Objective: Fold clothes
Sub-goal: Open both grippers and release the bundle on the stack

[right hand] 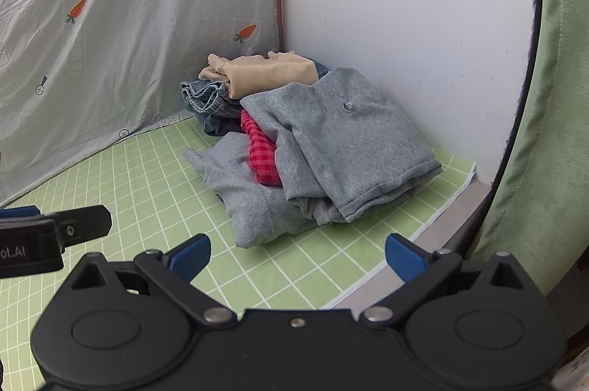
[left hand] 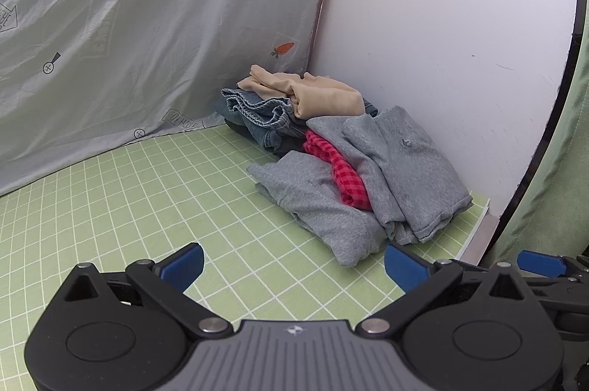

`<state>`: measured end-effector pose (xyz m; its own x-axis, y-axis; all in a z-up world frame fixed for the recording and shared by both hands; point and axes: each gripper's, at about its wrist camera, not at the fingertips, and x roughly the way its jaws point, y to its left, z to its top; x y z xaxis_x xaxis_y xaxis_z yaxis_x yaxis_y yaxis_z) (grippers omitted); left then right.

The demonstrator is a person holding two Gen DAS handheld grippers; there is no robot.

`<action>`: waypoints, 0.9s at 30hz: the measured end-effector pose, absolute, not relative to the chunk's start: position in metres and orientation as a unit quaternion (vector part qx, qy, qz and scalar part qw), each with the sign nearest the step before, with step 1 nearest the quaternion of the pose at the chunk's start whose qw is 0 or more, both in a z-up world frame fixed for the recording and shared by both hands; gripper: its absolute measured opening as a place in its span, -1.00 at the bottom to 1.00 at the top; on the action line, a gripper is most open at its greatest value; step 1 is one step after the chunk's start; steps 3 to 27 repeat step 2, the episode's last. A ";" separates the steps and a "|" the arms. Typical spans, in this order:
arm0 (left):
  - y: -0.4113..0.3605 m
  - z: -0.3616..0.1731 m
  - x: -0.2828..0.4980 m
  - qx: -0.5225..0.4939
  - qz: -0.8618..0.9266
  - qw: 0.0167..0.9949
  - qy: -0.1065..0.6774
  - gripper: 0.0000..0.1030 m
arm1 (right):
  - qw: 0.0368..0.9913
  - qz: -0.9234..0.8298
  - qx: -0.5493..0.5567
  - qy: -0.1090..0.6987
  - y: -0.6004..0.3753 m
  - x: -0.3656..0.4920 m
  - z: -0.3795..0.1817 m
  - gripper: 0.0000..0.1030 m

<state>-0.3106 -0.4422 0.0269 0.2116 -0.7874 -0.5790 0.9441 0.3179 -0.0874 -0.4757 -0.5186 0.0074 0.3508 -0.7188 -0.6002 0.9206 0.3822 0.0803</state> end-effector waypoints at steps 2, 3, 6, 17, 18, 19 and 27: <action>-0.437 0.027 -0.311 0.144 -0.567 0.765 0.269 1.00 | 0.795 -0.516 0.209 0.242 -0.512 -0.475 0.006 0.98; -0.437 0.027 -0.311 0.144 -0.567 0.765 0.269 1.00 | 0.795 -0.516 0.209 0.242 -0.512 -0.475 0.006 0.98; -0.437 0.027 -0.311 0.144 -0.567 0.765 0.269 1.00 | 0.795 -0.516 0.209 0.242 -0.512 -0.475 0.006 0.98; -0.437 0.027 -0.311 0.144 -0.567 0.765 0.269 1.00 | 0.795 -0.516 0.209 0.242 -0.512 -0.475 0.006 0.98; -0.437 0.027 -0.311 0.144 -0.567 0.765 0.269 1.00 | 0.795 -0.516 0.209 0.242 -0.512 -0.475 0.006 0.98; -0.437 0.027 -0.311 0.144 -0.567 0.765 0.269 1.00 | 0.795 -0.516 0.209 0.242 -0.512 -0.475 0.006 0.98; -0.437 0.027 -0.311 0.144 -0.567 0.765 0.269 1.00 | 0.795 -0.516 0.209 0.242 -0.512 -0.475 0.006 0.98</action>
